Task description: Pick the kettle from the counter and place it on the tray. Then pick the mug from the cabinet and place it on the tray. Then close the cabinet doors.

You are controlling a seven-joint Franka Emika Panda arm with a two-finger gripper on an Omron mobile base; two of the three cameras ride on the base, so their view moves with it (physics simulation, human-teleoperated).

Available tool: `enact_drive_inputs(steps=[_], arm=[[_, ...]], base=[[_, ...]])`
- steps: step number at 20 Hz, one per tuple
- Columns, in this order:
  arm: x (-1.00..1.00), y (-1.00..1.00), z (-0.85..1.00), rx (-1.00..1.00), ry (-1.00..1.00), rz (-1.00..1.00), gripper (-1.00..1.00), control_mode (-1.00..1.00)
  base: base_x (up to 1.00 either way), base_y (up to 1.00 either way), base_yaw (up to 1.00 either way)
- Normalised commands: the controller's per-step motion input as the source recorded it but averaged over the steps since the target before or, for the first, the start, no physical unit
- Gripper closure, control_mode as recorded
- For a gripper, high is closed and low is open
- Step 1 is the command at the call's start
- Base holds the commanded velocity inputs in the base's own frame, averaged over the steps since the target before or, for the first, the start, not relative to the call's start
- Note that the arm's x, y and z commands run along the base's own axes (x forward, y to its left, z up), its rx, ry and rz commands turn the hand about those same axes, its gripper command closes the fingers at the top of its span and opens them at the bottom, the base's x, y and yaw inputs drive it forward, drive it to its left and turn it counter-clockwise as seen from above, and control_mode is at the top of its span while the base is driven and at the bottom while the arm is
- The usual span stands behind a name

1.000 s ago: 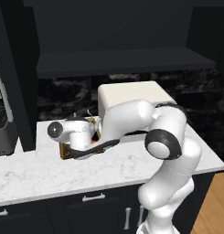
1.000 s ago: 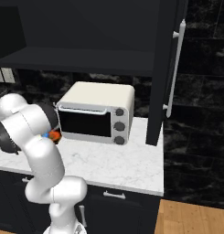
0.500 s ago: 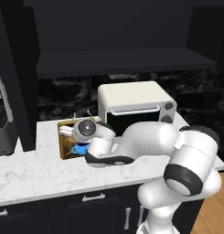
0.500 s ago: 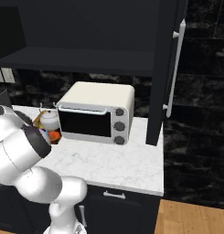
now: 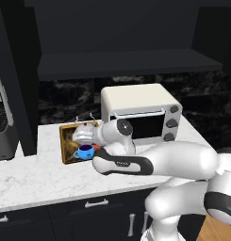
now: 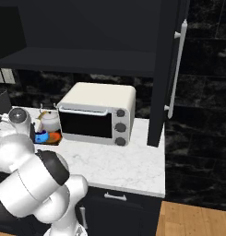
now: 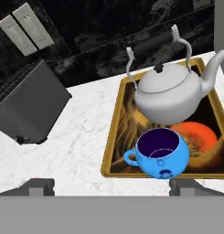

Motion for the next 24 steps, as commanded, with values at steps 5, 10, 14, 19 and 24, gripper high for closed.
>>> enact_drive_inputs(steps=[5,10,14,19,24], arm=[[-0.42,-0.04,0.66,-0.01,0.0,0.15,-1.0,-1.0],[-0.35,0.0,0.74,-0.06,0.0,0.0,-1.0,-1.0],[-0.33,0.0,0.8,-0.04,0.01,0.0,-1.0,-1.0],[-0.51,-0.01,0.7,-0.03,0.0,0.0,-1.0,-1.0],[-0.58,-0.12,0.48,-0.05,0.0,0.0,-1.0,-1.0]], base=[[0.0,0.0,0.0],[0.0,0.0,0.0],[0.0,0.0,0.0],[0.0,0.0,0.0],[0.0,0.0,0.0]])
